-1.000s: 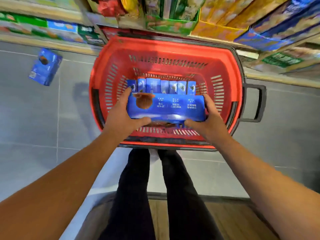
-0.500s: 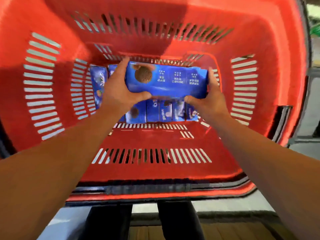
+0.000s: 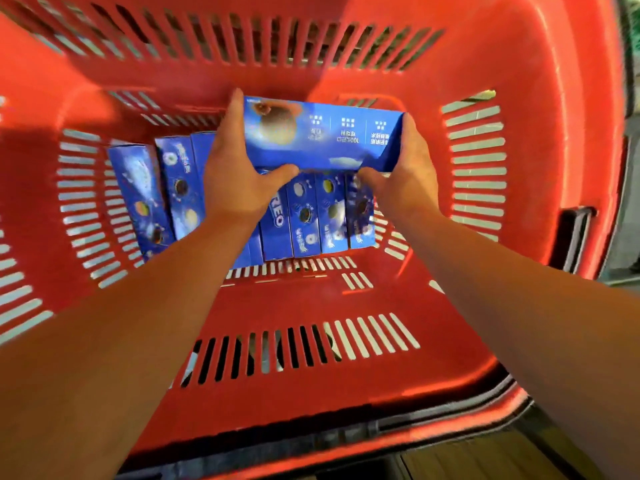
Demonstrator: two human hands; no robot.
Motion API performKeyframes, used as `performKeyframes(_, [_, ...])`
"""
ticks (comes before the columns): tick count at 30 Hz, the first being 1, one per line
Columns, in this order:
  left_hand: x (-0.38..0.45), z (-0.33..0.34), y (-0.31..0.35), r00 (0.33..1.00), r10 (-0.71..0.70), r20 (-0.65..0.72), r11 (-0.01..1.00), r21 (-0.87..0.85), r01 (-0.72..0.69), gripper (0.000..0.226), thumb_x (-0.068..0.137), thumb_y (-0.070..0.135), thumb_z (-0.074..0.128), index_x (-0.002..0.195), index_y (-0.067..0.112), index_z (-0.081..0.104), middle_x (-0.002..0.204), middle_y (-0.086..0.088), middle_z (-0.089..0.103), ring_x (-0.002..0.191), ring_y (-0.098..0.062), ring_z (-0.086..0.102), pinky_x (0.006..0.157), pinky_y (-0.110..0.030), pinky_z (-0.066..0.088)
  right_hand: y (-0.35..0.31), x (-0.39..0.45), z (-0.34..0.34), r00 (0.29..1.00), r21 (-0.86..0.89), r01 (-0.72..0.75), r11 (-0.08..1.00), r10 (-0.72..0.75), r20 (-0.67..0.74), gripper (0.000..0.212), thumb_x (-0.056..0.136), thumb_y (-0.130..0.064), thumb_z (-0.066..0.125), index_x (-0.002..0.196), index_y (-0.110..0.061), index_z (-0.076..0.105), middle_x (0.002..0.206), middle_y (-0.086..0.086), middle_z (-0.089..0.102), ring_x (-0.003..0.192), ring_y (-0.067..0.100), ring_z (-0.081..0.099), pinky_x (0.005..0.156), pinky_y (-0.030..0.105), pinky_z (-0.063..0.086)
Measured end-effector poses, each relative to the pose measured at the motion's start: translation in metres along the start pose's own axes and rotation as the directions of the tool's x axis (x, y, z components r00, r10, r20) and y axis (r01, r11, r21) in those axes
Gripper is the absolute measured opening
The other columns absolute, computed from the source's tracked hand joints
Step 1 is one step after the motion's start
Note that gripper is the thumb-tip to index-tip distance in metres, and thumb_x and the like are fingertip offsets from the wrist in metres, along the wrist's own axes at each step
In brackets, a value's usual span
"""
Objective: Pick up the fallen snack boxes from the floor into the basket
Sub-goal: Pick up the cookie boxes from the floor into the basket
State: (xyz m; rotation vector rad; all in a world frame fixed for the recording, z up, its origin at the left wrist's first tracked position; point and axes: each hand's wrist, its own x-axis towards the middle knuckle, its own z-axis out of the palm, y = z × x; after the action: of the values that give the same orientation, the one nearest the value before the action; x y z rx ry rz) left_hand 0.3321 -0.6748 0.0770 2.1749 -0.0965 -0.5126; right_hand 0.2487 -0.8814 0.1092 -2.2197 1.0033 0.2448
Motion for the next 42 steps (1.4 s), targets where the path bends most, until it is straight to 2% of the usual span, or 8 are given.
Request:
performKeyframes(4, [-0.017, -0.018, 0.018, 0.998, -0.038, 0.056, 0.998, 0.057, 0.035, 0.111, 0.063, 0.040, 0.079, 0.151, 0.008, 0.019, 0.152, -0.006, 0.035, 0.140, -0.018, 0.032, 0.113, -0.023, 0.025, -0.010, -0.022, -0.010, 0.997, -0.189, 0.076, 0.979, -0.074, 0.013, 0.089, 0.074, -0.027, 0.074, 0.150, -0.012, 0.030, 0.150, 0.006, 0.037, 0.133, 0.025, 0.042, 0.106, 0.035, 0.038])
performKeyframes(9, [-0.080, -0.097, 0.063, 0.979, -0.126, 0.161, 0.969, 0.230, 0.087, 0.085, 0.078, 0.041, 0.074, 0.147, 0.012, 0.033, 0.150, -0.006, 0.039, 0.138, -0.020, 0.036, 0.113, -0.030, 0.027, -0.060, -0.100, -0.054, 0.976, -0.234, 0.123, 0.964, -0.075, 0.205, 0.090, 0.078, -0.033, 0.073, 0.151, -0.008, 0.028, 0.154, 0.016, 0.031, 0.143, 0.030, 0.031, 0.116, 0.035, 0.028])
performKeyframes(15, [-0.186, -0.221, 0.166, 0.967, -0.140, 0.215, 0.941, 0.333, 0.062, 0.075, 0.073, 0.054, 0.065, 0.139, 0.020, 0.049, 0.130, -0.006, 0.060, 0.114, -0.024, 0.058, 0.099, -0.032, 0.041, -0.143, -0.220, -0.135, 0.840, -0.278, 0.398, 0.874, -0.225, 0.493, 0.091, 0.078, -0.034, 0.072, 0.153, -0.010, 0.026, 0.157, 0.015, 0.027, 0.144, 0.032, 0.029, 0.117, 0.039, 0.026])
performKeyframes(20, [-0.275, -0.311, 0.237, 0.973, -0.217, 0.082, 0.952, 0.236, 0.193, 0.075, 0.065, 0.048, 0.063, 0.133, 0.018, 0.054, 0.130, -0.007, 0.060, 0.118, -0.024, 0.056, 0.098, -0.028, 0.039, -0.218, -0.287, -0.195, 0.771, -0.228, 0.569, 0.790, -0.416, 0.482, 0.084, 0.071, -0.041, 0.069, 0.142, -0.003, 0.045, 0.137, 0.018, 0.053, 0.126, 0.037, 0.049, 0.107, 0.045, 0.039])
performKeyframes(24, [-0.355, -0.371, 0.260, 0.917, -0.355, -0.183, 0.932, 0.003, 0.362, 0.078, 0.065, 0.048, 0.066, 0.135, 0.019, 0.052, 0.133, -0.006, 0.058, 0.120, -0.019, 0.055, 0.102, -0.028, 0.039, -0.276, -0.344, -0.215, 0.608, -0.122, 0.748, 0.653, -0.599, 0.521, 0.084, 0.068, -0.053, 0.054, 0.134, -0.002, 0.053, 0.130, 0.023, 0.057, 0.120, 0.042, 0.055, 0.106, 0.048, 0.042])
performKeyframes(30, [-0.460, -0.418, 0.247, 0.721, -0.540, -0.435, 0.841, -0.239, 0.486, 0.074, 0.079, 0.033, 0.076, 0.142, 0.017, 0.043, 0.145, -0.003, 0.046, 0.132, -0.017, 0.045, 0.103, -0.016, 0.026, -0.355, -0.426, -0.202, 0.312, -0.066, 0.929, 0.364, -0.674, 0.669, 0.076, 0.066, -0.042, 0.075, 0.127, -0.001, 0.055, 0.117, 0.022, 0.060, 0.106, 0.041, 0.058, 0.092, 0.040, 0.044])
performKeyframes(33, [-0.520, -0.450, 0.228, 0.628, -0.577, -0.523, 0.815, -0.312, 0.488, 0.074, 0.081, 0.036, 0.073, 0.144, 0.019, 0.040, 0.148, -0.001, 0.042, 0.136, -0.014, 0.039, 0.107, -0.017, 0.022, -0.386, -0.480, -0.168, 0.127, -0.021, 0.986, 0.165, -0.664, 0.737, 0.085, 0.068, -0.047, 0.073, 0.138, -0.007, 0.047, 0.133, 0.019, 0.052, 0.122, 0.039, 0.050, 0.104, 0.042, 0.041])
performKeyframes(42, [-0.646, -0.541, 0.147, 0.469, -0.601, -0.647, 0.782, -0.358, 0.509, 0.076, 0.081, 0.045, 0.070, 0.146, 0.024, 0.036, 0.150, 0.002, 0.040, 0.137, -0.016, 0.037, 0.111, -0.027, 0.025, -0.461, -0.614, -0.074, -0.079, 0.032, 0.996, -0.087, -0.626, 0.776, 0.091, 0.076, -0.049, 0.073, 0.150, -0.015, 0.032, 0.155, 0.009, 0.033, 0.144, 0.029, 0.027, 0.119, 0.038, 0.023])
